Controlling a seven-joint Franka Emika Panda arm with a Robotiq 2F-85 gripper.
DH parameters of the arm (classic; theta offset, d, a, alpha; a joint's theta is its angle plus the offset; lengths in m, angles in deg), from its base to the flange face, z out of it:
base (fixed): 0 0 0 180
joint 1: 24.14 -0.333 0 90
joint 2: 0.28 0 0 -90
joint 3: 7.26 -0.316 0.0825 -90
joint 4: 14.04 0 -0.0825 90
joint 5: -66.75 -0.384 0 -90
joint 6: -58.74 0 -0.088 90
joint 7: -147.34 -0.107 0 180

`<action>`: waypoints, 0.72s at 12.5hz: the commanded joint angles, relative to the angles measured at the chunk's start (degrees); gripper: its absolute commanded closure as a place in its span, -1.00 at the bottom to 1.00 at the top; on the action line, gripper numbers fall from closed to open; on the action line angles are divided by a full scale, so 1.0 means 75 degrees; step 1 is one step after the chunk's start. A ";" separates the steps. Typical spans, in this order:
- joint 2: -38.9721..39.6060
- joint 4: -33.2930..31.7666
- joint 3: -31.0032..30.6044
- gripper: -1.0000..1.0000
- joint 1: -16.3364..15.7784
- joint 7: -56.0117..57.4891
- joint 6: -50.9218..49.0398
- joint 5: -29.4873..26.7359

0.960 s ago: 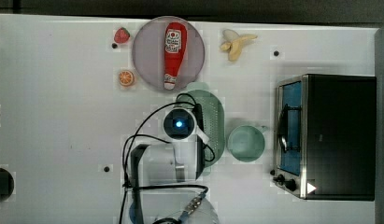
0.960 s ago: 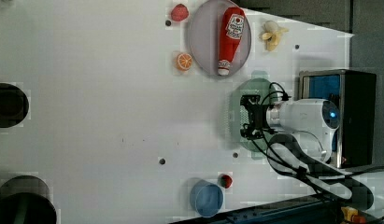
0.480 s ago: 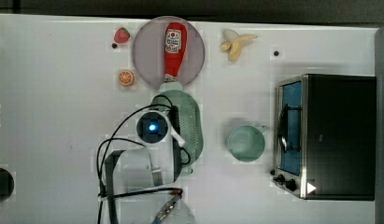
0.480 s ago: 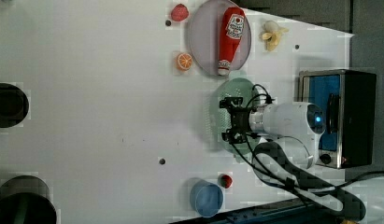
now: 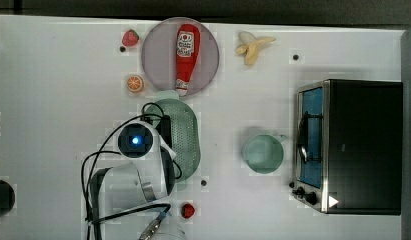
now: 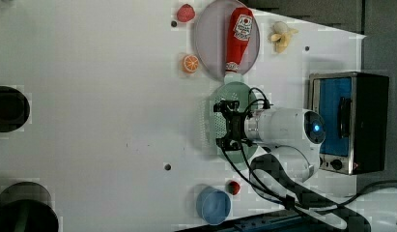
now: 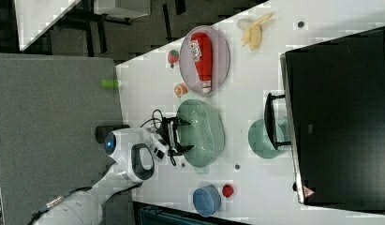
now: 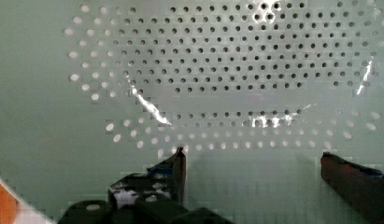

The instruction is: Drag strainer right to left.

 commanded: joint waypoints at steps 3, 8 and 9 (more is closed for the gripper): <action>0.0281 0.0472 -0.0075 -1.00 -0.0465 -0.1088 -0.0170 -0.0101; 0.0897 0.1466 -0.0085 -1.00 -0.1107 -0.1550 -0.0310 -0.0111; 0.1000 0.1637 -0.0086 -1.00 -0.1223 -0.1642 -0.0387 -0.0112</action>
